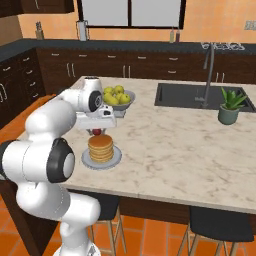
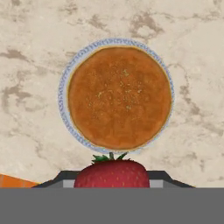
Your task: Take the strawberry from the fridge and place it on top of the pancake, located on the dining counter.
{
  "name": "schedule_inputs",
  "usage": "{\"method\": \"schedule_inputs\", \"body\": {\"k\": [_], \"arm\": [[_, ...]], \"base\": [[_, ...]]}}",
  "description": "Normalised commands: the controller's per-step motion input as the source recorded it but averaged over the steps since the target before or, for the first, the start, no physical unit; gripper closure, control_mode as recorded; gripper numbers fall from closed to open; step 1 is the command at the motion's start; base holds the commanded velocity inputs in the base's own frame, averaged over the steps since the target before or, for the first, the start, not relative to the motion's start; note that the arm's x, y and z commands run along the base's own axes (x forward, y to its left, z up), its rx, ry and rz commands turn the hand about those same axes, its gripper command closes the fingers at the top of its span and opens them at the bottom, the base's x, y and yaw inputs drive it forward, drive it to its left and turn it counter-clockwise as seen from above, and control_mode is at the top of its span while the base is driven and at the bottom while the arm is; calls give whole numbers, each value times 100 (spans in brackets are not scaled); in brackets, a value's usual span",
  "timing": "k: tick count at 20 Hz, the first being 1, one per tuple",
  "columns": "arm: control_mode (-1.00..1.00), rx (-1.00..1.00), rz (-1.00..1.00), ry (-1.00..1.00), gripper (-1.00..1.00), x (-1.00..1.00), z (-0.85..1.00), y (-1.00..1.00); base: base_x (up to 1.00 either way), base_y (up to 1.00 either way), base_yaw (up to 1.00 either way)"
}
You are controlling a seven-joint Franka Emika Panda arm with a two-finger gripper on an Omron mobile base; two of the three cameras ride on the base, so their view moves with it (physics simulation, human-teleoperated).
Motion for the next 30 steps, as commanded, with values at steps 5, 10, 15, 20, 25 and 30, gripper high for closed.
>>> {"method": "schedule_inputs", "body": {"k": [5, 10, 15, 20, 25, 30], "arm": [[-100, 0, 5, 4, 100, 40, -43, -2], [-100, 0, 1, 1, 100, 8, -21, -6], [-100, 0, 0, 0, 100, 0, -16, -1], [-100, 0, 0, 0, 100, 0, -20, 0], [-100, 0, 0, 0, -100, -1, -14, 0], [-100, 0, 0, -1, -100, -31, 7, 0]], "base": [[0, 0, 0], [0, 0, 0], [0, 0, 0], [0, 0, 0], [0, 0, 0], [0, 0, 0]]}}
